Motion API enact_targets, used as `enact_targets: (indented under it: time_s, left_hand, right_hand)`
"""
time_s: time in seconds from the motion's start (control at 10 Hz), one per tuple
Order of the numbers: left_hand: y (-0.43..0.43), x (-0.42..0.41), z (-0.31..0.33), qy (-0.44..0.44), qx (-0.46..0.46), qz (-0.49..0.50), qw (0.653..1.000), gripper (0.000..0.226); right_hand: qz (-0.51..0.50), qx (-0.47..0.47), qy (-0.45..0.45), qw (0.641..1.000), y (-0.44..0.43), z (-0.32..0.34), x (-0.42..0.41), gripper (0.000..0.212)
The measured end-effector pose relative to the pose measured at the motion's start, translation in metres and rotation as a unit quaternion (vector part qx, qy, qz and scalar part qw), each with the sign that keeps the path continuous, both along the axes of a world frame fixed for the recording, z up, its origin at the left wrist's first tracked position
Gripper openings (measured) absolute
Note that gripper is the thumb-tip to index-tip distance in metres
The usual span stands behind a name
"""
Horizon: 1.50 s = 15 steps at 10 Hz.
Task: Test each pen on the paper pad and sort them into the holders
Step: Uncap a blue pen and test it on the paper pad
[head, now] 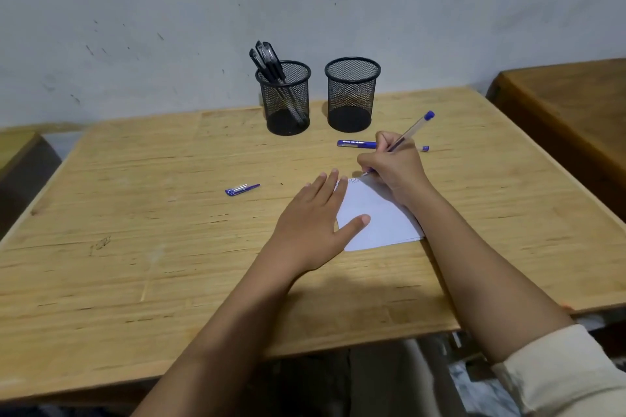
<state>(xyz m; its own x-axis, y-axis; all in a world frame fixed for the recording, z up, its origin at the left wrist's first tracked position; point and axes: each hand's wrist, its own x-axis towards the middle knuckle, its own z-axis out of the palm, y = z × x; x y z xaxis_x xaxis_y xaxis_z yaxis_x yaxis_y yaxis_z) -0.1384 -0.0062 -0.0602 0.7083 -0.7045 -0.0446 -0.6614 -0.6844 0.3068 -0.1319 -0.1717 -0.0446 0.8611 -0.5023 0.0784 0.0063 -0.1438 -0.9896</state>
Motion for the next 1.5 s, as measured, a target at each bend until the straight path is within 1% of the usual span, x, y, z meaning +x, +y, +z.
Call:
enact_targets:
  time_s: [0.2, 0.3, 0.7, 1.2, 1.3, 1.5]
  left_hand:
    - [0.0, 0.0007, -0.001, -0.001, -0.002, 0.001, 1.0, 0.071]
    - [0.0001, -0.0002, -0.0014, -0.002, -0.002, 0.002, 1.0, 0.071]
    - [0.0001, -0.0001, -0.0006, 0.003, -0.004, 0.003, 1.0, 0.071]
    - [-0.0001, 0.0006, -0.0015, 0.004, -0.003, 0.004, 1.0, 0.071]
    - [0.0003, 0.0003, -0.001, 0.004, -0.004, 0.003, 1.0, 0.071]
    - [0.0004, 0.0004, -0.0012, 0.004, -0.005, 0.003, 1.0, 0.071]
  right_hand:
    - [0.006, -0.036, 0.0, 0.999, 0.0046, 0.0018, -0.0021, 0.042]
    - [-0.01, -0.04, -0.003, 0.999, 0.0053, 0.002, -0.0031, 0.04]
    - [-0.022, -0.067, 0.01, 0.997, 0.006, 0.0021, -0.004, 0.039]
    - [-0.04, -0.05, 0.029, 0.998, 0.0075, 0.0067, -0.006, 0.039]
    - [-0.058, -0.029, 0.034, 0.997, 0.009, 0.0077, -0.0061, 0.04]
    - [-0.05, -0.028, 0.046, 0.997, 0.009, 0.007, -0.0048, 0.039]
